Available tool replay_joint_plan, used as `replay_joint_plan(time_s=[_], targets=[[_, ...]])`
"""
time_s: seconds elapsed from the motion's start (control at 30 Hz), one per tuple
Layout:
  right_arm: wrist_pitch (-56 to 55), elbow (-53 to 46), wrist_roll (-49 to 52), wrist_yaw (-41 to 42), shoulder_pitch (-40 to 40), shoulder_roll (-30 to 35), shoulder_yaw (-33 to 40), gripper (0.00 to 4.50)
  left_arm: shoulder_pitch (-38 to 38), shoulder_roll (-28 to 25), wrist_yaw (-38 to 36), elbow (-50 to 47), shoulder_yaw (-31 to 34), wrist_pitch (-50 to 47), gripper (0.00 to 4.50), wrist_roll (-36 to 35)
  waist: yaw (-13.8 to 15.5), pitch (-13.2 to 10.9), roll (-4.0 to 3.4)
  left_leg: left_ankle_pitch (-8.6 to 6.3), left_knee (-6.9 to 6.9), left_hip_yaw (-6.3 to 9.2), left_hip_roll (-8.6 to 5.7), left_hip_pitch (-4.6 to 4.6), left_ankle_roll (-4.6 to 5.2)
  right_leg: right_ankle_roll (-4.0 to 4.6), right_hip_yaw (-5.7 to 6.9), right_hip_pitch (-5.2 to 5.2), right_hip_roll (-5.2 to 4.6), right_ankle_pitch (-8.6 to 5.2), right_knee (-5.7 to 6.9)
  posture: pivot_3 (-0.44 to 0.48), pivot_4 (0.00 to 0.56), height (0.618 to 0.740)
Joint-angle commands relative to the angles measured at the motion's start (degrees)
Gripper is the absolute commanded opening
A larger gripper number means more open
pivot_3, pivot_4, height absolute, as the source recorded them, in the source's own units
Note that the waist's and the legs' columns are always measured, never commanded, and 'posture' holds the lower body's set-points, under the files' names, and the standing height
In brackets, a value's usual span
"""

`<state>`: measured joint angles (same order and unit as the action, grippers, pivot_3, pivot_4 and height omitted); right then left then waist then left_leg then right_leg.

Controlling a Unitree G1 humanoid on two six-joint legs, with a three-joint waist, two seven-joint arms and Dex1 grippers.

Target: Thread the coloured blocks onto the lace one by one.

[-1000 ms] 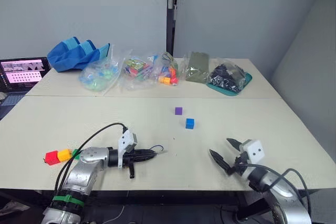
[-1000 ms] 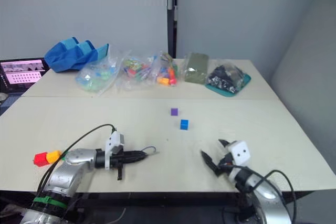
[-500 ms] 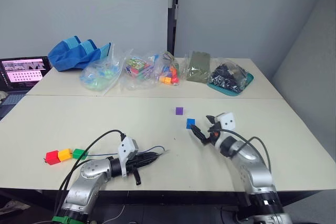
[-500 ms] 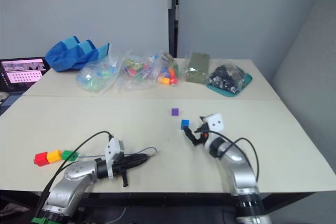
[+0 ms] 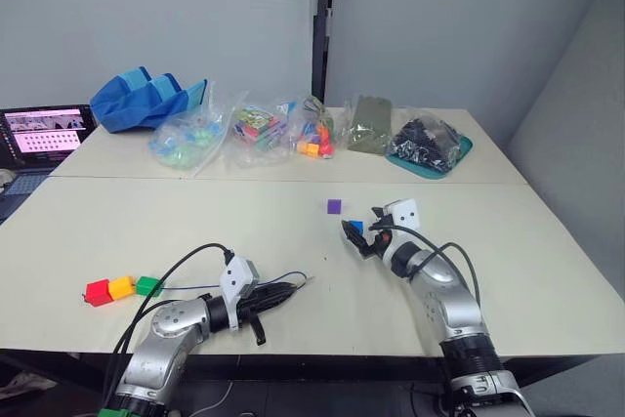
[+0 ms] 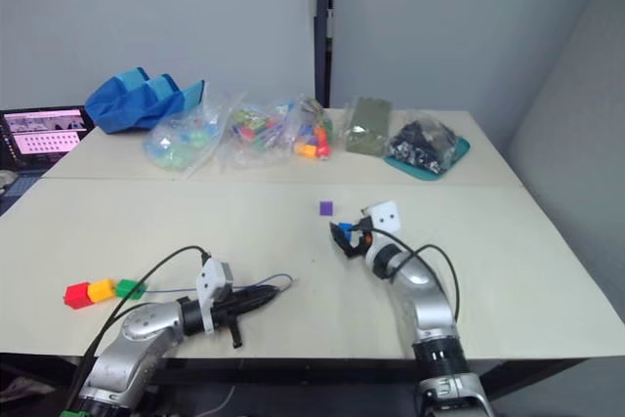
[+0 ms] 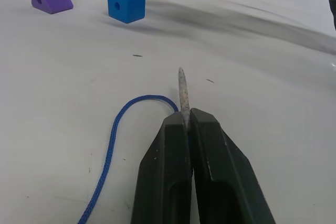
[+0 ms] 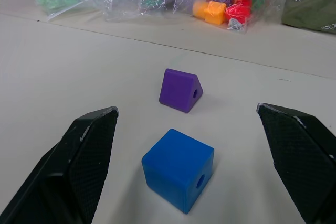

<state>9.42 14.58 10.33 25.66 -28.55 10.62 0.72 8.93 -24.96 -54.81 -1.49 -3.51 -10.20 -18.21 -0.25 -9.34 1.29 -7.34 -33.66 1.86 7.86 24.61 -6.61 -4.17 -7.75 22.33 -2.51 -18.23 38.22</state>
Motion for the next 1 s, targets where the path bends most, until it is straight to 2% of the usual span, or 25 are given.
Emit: replay_joint_plan(time_s=[0.03, 0.27, 0.4, 0.53, 0.57, 0.77, 1.0], targets=[[-1.38, 0.24, -0.66, -0.17, -0.59, -0.24, -0.55, 4.47, 1.07, 0.22, -0.31, 0.31, -0.59, 0.87, 0.00, -0.08, -0.09, 0.00, 0.00, 0.00, 0.00, 0.00, 0.00, 0.00, 0.00, 0.00, 0.00, 0.00, 0.00, 0.00, 0.00, 0.000, 0.150, 0.717], [-1.98, 6.32, -1.90, -2.66, -2.81, -1.57, -0.17, 4.47, 1.64, 0.65, 0.12, 0.41, -1.19, 0.94, 0.00, 0.17, -0.39, 0.00, 0.00, 0.00, 0.03, 0.00, 0.00, 0.00, 0.00, 0.00, 0.00, 0.02, 0.00, 0.00, 0.00, 0.000, 0.150, 0.717], [-1.74, 9.21, -1.57, -3.33, -4.34, -2.57, 0.03, 3.35, 2.06, 1.30, 0.75, 0.37, -1.57, 0.92, 0.00, 0.28, -0.42, 0.00, 0.00, 0.00, 0.03, 0.00, 0.00, 0.01, 0.00, 0.00, 0.00, 0.02, 0.00, 0.00, 0.00, 0.000, 0.150, 0.717], [-2.09, 10.36, -1.66, -3.35, -5.06, -3.01, 0.23, 1.91, 2.28, 1.80, 1.04, 0.19, -2.22, 0.85, 0.00, 0.42, -0.53, 0.00, 0.00, 0.00, 0.04, 0.00, 0.00, 0.01, 0.00, 0.00, 0.00, 0.03, 0.00, 0.00, 0.00, 0.000, 0.150, 0.717], [-2.02, 10.27, -1.55, -3.28, -5.04, -2.98, 0.33, 1.69, 2.33, 1.92, 1.18, 0.05, -2.39, 0.77, 0.00, 0.44, -0.53, 0.00, 0.00, 0.00, 0.04, 0.00, 0.00, 0.01, 0.00, 0.00, 0.00, 0.03, 0.01, 0.00, 0.00, 0.000, 0.150, 0.717], [2.00, 0.50, -0.31, -2.43, 0.39, -1.15, 0.64, 1.69, 3.28, 2.85, 0.83, 0.42, -3.74, 0.71, 0.00, 0.25, -0.20, 0.00, -0.01, 0.00, 0.05, 0.00, 0.00, 0.04, 0.00, 0.00, 0.00, 0.03, 0.00, 0.00, -0.04, 0.000, 0.150, 0.717], [11.92, -21.78, 3.39, -1.79, 13.79, 2.40, 0.84, 1.69, 5.96, 4.02, -1.19, 3.37, -5.27, 1.13, 0.00, -0.17, -0.09, 0.00, -0.01, -0.01, 0.05, 0.00, 0.00, 0.10, -0.01, -0.01, 0.00, 0.09, 0.00, 0.00, -0.09, 0.000, 0.150, 0.717]])
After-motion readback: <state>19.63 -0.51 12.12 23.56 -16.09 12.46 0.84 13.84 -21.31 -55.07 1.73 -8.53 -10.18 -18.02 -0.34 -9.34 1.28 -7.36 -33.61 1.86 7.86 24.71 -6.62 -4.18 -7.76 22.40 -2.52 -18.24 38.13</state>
